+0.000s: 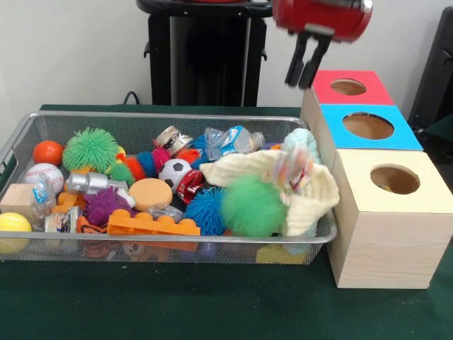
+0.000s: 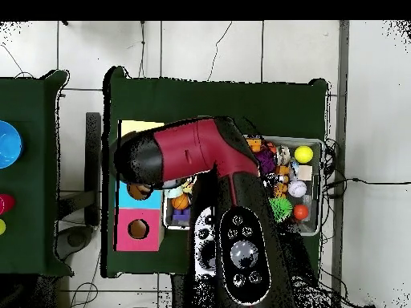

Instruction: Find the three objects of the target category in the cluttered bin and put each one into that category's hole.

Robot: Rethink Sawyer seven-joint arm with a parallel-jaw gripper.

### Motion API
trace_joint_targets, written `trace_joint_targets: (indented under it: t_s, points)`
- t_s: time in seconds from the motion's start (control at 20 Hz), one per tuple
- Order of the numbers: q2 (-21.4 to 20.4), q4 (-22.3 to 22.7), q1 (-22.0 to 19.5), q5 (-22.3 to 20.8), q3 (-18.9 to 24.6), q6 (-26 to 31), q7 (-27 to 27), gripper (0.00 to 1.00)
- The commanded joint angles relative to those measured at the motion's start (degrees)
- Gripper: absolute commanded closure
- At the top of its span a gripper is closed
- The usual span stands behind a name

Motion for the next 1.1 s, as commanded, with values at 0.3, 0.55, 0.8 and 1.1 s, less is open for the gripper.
trace_joint_targets:
  t_s: [0.3, 0.55, 0.8, 1.1]
  points:
    - [-0.99, 6.67, -2.78, 0.09, 0.97, -1.31, -3.54, 1.0]
    - [1.69, 7.69, -5.48, -0.77, 1.91, -7.27, -4.71, 1.0]
    - [3.32, 8.7, -6.25, -1.46, 2.23, -11.9, -3.48, 1.0]
    - [4.99, 7.6, -5.25, -3.15, 2.0, -16.36, -2.05, 1.0]
